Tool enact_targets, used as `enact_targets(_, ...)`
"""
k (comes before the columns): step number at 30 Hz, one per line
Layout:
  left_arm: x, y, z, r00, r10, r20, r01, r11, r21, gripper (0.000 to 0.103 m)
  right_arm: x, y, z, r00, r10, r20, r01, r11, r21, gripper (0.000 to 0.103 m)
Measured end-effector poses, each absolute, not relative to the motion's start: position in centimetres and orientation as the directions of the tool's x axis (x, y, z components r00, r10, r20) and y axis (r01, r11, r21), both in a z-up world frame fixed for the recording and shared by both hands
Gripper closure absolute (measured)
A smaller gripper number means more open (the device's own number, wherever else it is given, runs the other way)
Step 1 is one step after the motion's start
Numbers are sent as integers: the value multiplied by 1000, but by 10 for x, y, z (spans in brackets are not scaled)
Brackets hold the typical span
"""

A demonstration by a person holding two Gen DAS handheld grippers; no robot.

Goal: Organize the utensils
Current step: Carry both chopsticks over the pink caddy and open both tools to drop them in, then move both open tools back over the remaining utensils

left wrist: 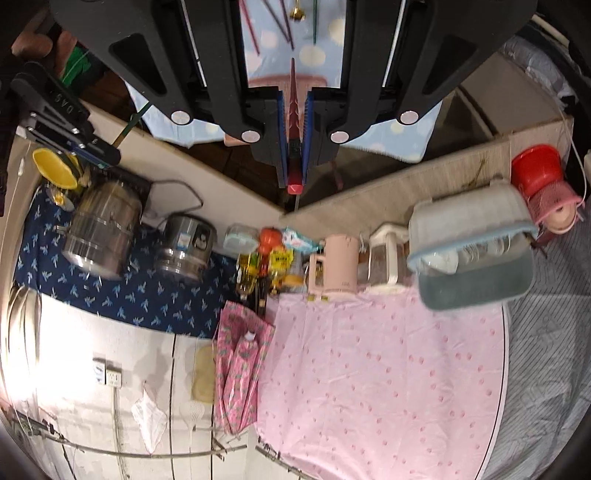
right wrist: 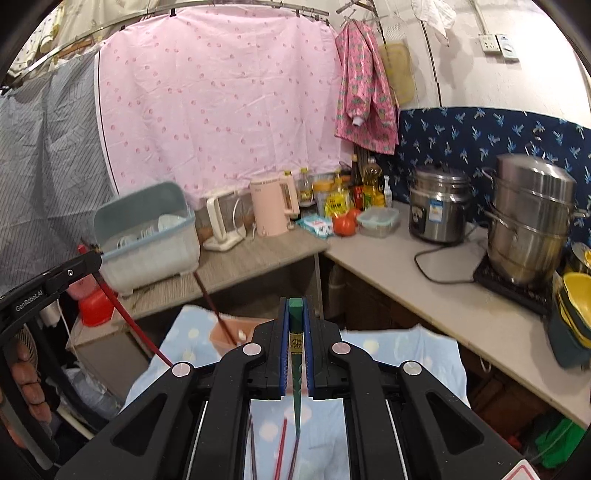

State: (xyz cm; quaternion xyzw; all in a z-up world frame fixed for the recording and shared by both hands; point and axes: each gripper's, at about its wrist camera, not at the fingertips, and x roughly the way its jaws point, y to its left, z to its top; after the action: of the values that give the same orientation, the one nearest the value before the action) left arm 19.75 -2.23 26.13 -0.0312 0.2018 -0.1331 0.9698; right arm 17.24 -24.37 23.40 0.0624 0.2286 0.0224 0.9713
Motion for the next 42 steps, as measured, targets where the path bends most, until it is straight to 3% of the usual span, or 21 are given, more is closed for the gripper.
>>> enact_targets(5,236,-34,283,899,-282,-335,253,959,-129,96,217,-245,248,911,61,-407,-5,991,137,96)
enact_targets(11,280,-52,272,901,-282,-330,251,959,-133,96,265,-243,238,912,53,-408,4,990,139,96)
enact_targets(26,334,-60,179,831,-305,-465,248,952,-181,96,320,-227,157,847,78,-526,-14,992,126,96)
enact_targets(27,334,-59,174,836,-287,-467,232,957,-174,94,317,-228,155,849,69,-524,-6,993,120,94)
enact_targets(29,332,-54,168,841,-265,-472,210,963,-166,74,311,-232,155,855,48,-517,12,994,112,71)
enact_targets(30,330,-52,166,845,-253,-472,198,967,-163,63,305,-234,156,860,41,-509,20,993,114,66)
enact_targets(42,272,-13,140,831,-197,-520,142,979,-145,62,229,-238,146,847,36,-531,25,994,108,64)
